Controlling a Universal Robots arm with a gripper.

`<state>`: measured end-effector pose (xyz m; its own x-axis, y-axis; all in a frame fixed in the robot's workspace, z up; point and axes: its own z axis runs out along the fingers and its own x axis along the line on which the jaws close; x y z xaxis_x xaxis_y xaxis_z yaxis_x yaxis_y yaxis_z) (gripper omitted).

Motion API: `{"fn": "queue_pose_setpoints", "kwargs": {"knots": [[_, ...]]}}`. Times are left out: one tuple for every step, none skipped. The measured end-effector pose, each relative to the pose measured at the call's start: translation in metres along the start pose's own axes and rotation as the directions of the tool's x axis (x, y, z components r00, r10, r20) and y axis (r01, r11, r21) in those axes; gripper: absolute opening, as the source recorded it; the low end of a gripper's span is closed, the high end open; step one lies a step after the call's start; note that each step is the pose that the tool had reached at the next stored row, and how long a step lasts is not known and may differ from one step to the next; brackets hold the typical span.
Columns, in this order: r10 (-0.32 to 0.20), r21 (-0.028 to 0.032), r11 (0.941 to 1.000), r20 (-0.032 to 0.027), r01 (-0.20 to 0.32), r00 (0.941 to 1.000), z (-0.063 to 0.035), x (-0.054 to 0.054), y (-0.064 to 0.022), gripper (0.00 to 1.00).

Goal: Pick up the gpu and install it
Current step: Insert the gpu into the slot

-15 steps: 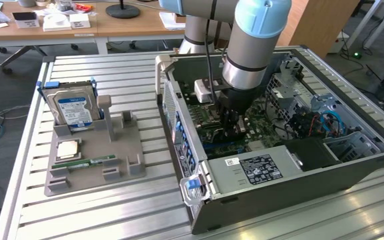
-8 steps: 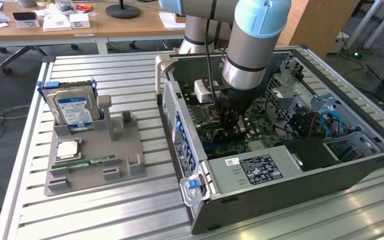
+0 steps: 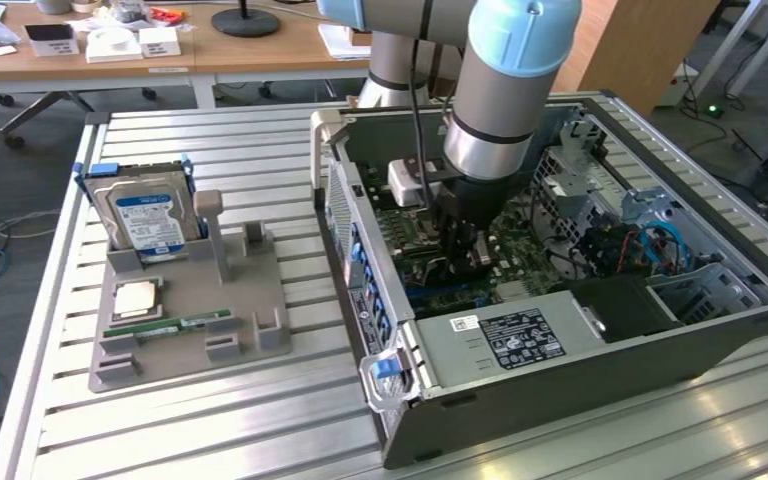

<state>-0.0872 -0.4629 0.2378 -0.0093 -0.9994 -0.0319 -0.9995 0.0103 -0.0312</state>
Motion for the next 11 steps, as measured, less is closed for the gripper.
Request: {"fn": "queue_pose_setpoints", "kwargs": {"knots": [[0.0,0.0003,1.0,0.0001,0.0,1.0,0.0,0.0,0.0001,0.26],[-0.001,0.0005,1.0,0.0002,0.001,1.0,0.0001,0.0,0.0002,0.26],[-0.001,0.0006,1.0,0.0,0.001,1.0,0.0,0.0,0.0003,0.26],[-0.001,0.0007,1.0,0.0,0.001,1.0,0.0,0.0,0.0004,0.26],[-0.002,0.0007,1.0,0.0001,0.002,1.0,0.0,0.0,0.0004,0.26],[-0.002,0.0007,1.0,0.0001,0.002,1.0,0.0,0.0,0.0004,0.26],[-0.002,0.0007,1.0,0.0,0.002,1.0,0.0,0.0,0.0004,0.26],[-0.002,0.0007,1.0,0.0,0.002,1.0,0.0,0.0,0.0005,0.26],[-0.002,0.0008,1.0,0.0,0.002,1.0,0.0,0.0001,0.0005,0.26],[-0.002,0.0008,1.0,0.0,0.002,1.0,0.0,0.0,0.0006,0.26],[-0.002,0.0008,1.0,0.0,0.002,1.0,0.0,0.0,0.0006,0.26]]}}
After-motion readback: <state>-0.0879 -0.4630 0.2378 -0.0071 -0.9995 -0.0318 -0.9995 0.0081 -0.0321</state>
